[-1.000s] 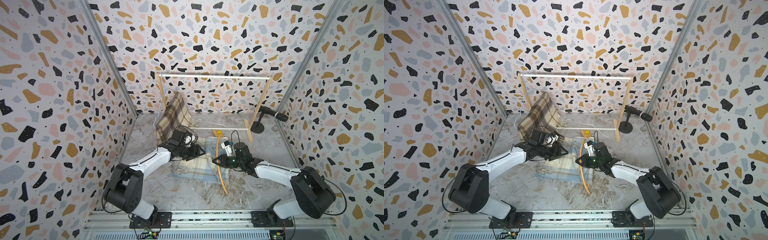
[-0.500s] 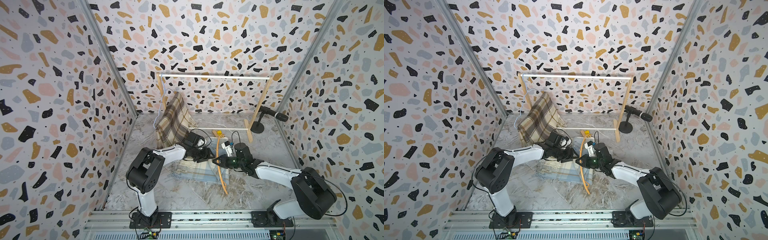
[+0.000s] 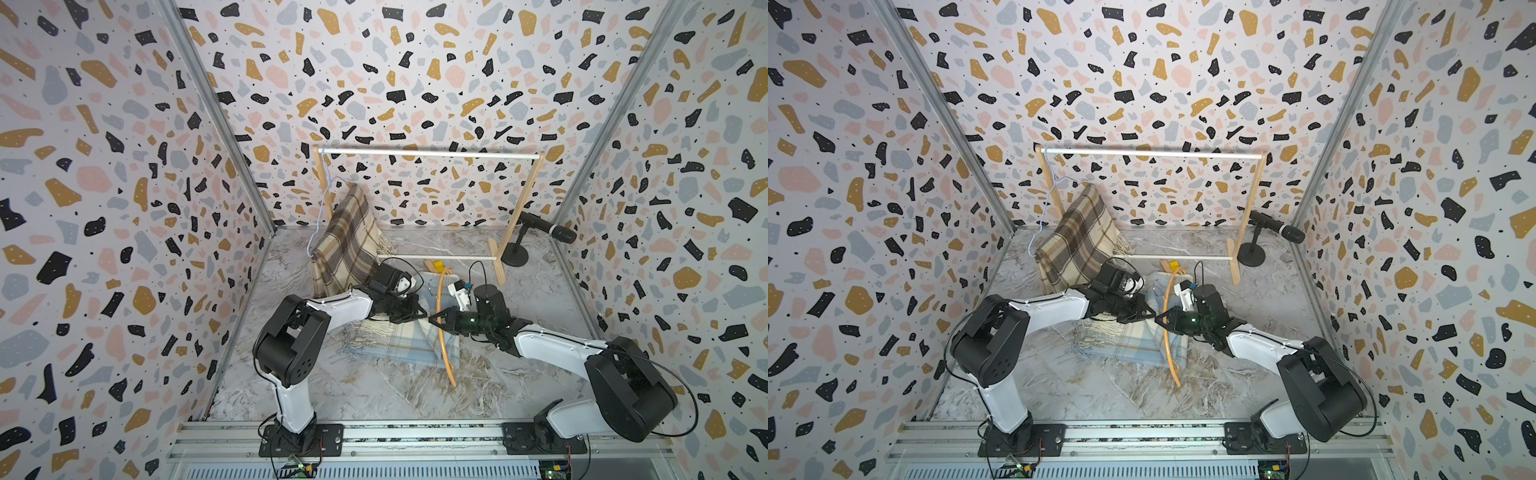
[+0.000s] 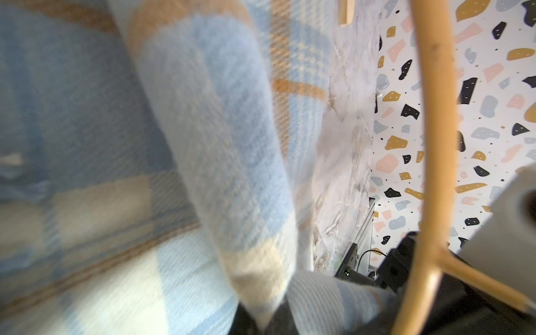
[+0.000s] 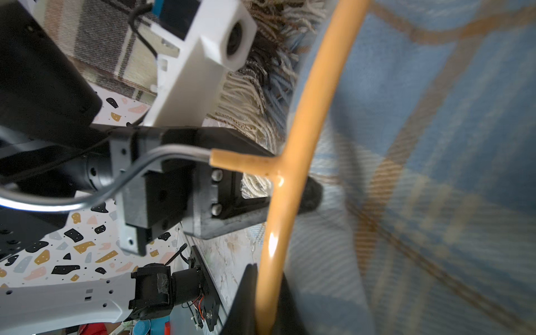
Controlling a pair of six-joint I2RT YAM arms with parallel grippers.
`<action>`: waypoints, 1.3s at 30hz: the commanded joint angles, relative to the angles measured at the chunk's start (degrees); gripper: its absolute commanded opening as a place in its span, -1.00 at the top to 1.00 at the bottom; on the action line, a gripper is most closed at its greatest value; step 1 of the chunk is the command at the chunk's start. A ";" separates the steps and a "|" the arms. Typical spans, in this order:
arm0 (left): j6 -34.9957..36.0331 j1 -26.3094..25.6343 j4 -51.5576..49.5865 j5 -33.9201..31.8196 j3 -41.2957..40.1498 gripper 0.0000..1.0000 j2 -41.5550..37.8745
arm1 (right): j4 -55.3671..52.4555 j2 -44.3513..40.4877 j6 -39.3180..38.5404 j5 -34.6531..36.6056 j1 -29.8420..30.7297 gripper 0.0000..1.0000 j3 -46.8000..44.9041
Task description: Hang the scarf on the hanger
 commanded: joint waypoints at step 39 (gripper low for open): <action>43.23 22.26 -45.62 -12.55 16.85 1.00 5.02 | 25.58 2.47 19.59 -2.58 -1.39 1.00 -1.90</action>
